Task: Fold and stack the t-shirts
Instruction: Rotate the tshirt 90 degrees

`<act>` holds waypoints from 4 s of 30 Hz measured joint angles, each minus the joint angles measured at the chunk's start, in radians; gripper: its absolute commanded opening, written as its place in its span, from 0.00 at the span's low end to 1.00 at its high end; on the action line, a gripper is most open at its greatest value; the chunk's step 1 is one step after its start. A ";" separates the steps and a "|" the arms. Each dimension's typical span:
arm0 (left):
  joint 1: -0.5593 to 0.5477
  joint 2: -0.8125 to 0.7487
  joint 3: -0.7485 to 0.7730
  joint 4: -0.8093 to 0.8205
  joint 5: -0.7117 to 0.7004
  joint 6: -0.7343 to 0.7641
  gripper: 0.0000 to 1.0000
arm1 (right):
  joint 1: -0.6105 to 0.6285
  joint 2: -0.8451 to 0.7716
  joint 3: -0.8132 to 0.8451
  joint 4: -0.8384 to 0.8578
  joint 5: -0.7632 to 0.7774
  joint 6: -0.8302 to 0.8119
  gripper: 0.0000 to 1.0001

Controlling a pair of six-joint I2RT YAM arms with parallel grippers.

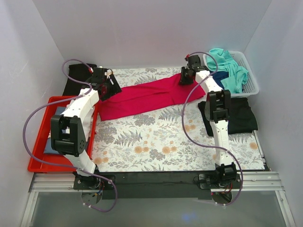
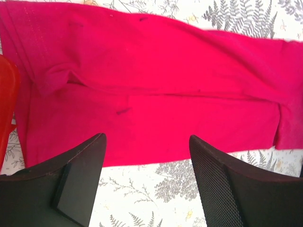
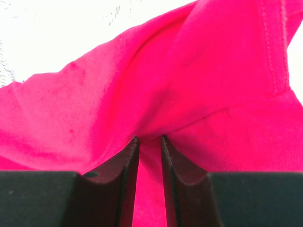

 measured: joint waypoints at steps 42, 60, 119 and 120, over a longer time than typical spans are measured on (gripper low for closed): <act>0.065 0.108 0.187 -0.152 -0.020 -0.183 0.72 | 0.525 -0.165 -0.375 0.286 -0.265 -0.048 0.30; 0.082 0.322 0.326 -0.127 0.072 -0.131 0.72 | 0.526 -0.699 -1.110 0.187 -0.116 -0.108 0.28; -0.350 0.772 0.761 -0.014 -0.012 -0.173 0.71 | 0.397 -1.299 -1.347 -0.142 0.308 0.135 0.32; -0.339 0.768 0.758 -0.025 -0.035 -0.179 0.71 | 0.397 -1.294 -1.346 -0.142 0.308 0.134 0.32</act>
